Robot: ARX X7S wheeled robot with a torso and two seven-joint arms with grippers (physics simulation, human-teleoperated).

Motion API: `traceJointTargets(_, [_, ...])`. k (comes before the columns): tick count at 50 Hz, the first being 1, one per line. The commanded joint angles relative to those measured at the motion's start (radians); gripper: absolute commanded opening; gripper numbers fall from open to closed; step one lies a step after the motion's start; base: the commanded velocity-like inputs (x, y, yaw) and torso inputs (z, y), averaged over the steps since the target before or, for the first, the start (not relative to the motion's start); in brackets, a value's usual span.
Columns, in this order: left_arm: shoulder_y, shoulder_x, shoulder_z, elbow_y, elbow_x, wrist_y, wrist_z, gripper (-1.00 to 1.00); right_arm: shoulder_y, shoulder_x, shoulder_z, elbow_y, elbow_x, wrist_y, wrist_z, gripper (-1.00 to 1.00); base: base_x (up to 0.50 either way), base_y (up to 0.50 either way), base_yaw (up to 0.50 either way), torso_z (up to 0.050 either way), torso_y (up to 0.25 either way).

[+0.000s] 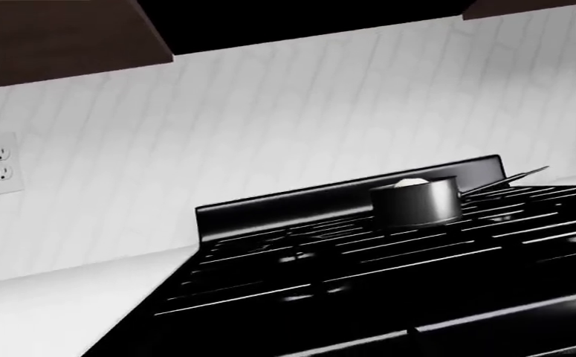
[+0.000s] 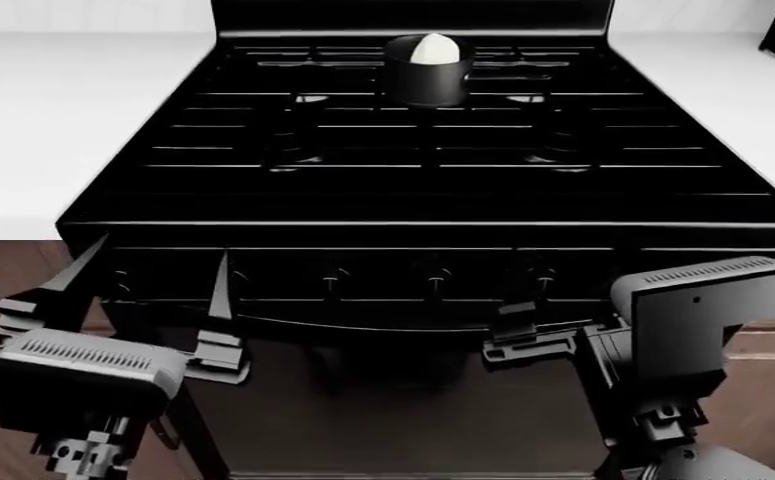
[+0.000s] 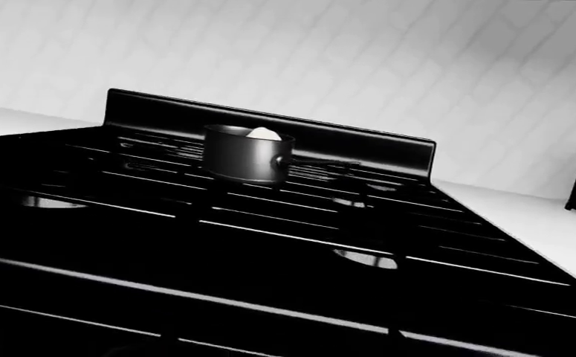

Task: Frozen meat rests on a plate on the counter. Retrieve the meat and place it in a pot on a burner. Then turn the burner on.

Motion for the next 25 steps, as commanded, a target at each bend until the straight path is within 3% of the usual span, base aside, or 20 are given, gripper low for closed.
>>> traceJointTargets(1, [-0.004, 0.020, 0.002, -0.038, -0.003, 0.010, -0.006, 1.00, -0.028, -0.018, 0.006, 0.041, -0.016, -0.041, -0.012, 1.00, 0.00, 0.00, 0.00, -0.050, 0.000])
traceJointTargets(25, [-0.012, 0.027, 0.011, -0.068, -0.006, 0.017, -0.002, 1.00, -0.067, -0.055, 0.064, 0.115, 0.041, -0.114, -0.013, 1.00, 0.00, 0.00, 0.00, -0.050, 0.000])
